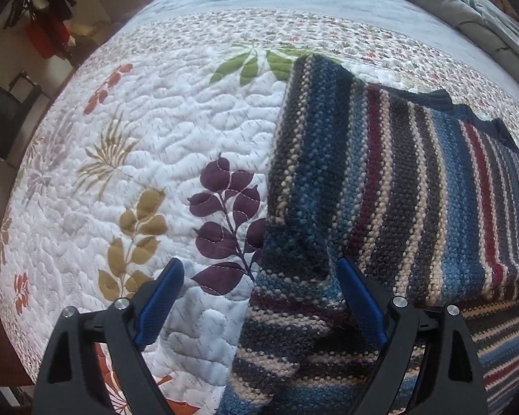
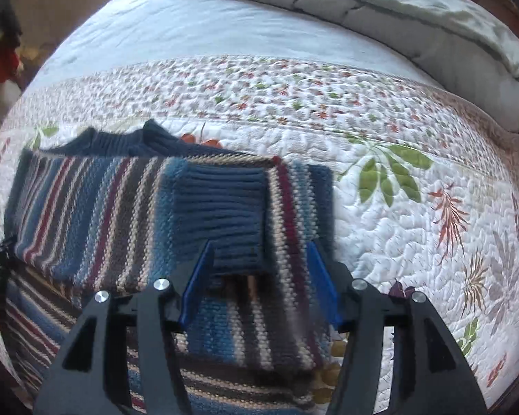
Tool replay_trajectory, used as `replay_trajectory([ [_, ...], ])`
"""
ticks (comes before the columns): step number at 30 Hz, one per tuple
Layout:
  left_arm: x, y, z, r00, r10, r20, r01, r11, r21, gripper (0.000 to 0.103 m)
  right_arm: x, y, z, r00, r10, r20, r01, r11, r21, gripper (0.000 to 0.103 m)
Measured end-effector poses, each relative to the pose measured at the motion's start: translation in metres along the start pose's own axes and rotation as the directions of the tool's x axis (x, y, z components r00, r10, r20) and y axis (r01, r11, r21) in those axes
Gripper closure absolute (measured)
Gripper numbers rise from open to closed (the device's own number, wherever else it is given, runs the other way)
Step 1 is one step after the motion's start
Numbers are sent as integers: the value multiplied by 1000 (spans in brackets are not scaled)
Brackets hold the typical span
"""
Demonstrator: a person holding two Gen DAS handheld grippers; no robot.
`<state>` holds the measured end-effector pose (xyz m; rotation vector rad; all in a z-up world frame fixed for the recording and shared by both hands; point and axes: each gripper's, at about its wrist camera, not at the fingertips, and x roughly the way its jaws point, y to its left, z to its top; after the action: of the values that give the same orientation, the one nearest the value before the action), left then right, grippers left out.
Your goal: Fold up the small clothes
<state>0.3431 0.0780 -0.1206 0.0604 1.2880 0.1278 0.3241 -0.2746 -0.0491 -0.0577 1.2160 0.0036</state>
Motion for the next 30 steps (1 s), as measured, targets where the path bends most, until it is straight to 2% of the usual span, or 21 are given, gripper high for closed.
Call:
replay_trajectory([
  [2, 5, 2, 0, 1000, 10, -6, -10, 1000, -14, 4, 22, 8, 0, 997, -46, -60, 44, 999, -22, 47],
  [4, 11, 5, -1, 1000, -8, -6, 8, 1000, -29, 3, 42, 5, -4, 993, -50, -109, 50, 999, -5, 47],
  [9, -11, 13, -16, 1000, -23, 19, 24, 999, -43, 3, 18, -10, -13, 998, 30, -59, -26, 997, 67, 47],
  [12, -34, 19, -32, 997, -68, 21, 68, 997, -33, 4, -16, -21, -36, 993, 119, -20, -117, 989, 90, 43],
  [14, -46, 23, -53, 997, -82, -11, 82, 997, 5, 4, -39, -26, -68, 987, 159, -18, -157, 984, 85, 40],
  [18, -65, 30, -107, 995, -84, -60, 89, 993, 79, 4, -57, -32, -138, 968, 235, -87, -225, 968, 110, 39],
  [19, -69, 32, -117, 995, -79, -66, 85, 992, 91, 4, -60, -33, -164, 960, 257, -112, -244, 963, 119, 39],
  [21, -74, 37, -145, 993, -82, -85, 92, 989, 113, 4, -66, -32, -196, 954, 263, -144, -245, 961, 129, 39],
  [25, -85, 43, -188, 983, -135, -124, 149, 982, 117, 4, -82, -30, -263, 942, 283, -181, -255, 953, 162, 38],
  [30, -89, 40, -230, 970, -182, -164, 204, 970, 131, 4, -94, -12, -313, 936, 281, -213, -257, 957, 133, 37],
])
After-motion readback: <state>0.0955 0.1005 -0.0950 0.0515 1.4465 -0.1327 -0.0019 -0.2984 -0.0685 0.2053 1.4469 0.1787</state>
